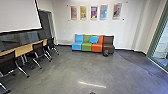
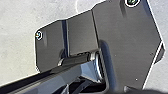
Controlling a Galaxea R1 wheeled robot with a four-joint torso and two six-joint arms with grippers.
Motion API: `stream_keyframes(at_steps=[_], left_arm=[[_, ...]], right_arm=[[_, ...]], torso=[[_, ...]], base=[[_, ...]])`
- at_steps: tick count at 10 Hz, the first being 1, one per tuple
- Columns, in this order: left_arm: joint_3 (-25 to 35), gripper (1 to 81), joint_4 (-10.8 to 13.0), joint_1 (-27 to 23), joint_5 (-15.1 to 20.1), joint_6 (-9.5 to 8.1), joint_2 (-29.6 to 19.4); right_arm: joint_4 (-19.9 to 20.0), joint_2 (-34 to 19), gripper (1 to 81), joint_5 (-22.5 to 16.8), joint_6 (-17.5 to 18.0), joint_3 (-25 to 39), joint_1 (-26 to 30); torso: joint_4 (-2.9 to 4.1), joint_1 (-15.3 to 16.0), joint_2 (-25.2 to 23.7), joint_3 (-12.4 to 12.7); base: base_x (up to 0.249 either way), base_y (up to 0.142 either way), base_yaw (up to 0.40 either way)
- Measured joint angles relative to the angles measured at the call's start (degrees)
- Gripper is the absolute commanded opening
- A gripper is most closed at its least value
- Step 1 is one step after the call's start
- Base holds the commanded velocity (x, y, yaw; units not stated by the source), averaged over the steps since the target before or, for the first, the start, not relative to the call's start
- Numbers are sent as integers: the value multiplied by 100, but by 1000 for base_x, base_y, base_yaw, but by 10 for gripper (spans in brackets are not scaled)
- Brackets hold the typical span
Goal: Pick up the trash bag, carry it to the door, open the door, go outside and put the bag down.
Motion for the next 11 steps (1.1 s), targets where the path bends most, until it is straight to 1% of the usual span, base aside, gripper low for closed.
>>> stream_keyframes(at_steps=[2, 6, 9, 11], left_arm=[[-2, 811, 0, -77, -21, 0, -2], [-2, 811, 0, -74, -32, 0, -2], [-2, 811, -61, -44, -29, 0, -41], [-2, 811, -61, -79, -38, 0, -27]], right_arm=[[0, 0, 811, 12, -5, 0, 12], [-2, 0, 811, 15, -62, 0, 21], [-2, 22, 811, 12, -63, 0, -5], [-6, -13, 811, 15, -73, 0, 26]], torso=[[0, 2, 2, 2], [0, 6, 4, 0], [0, 2, 2, 2], [0, 10, 6, 0]], base=[[160, 0, 0], [160, 0, 0], [138, -77, 0], [138, -86, 0]])
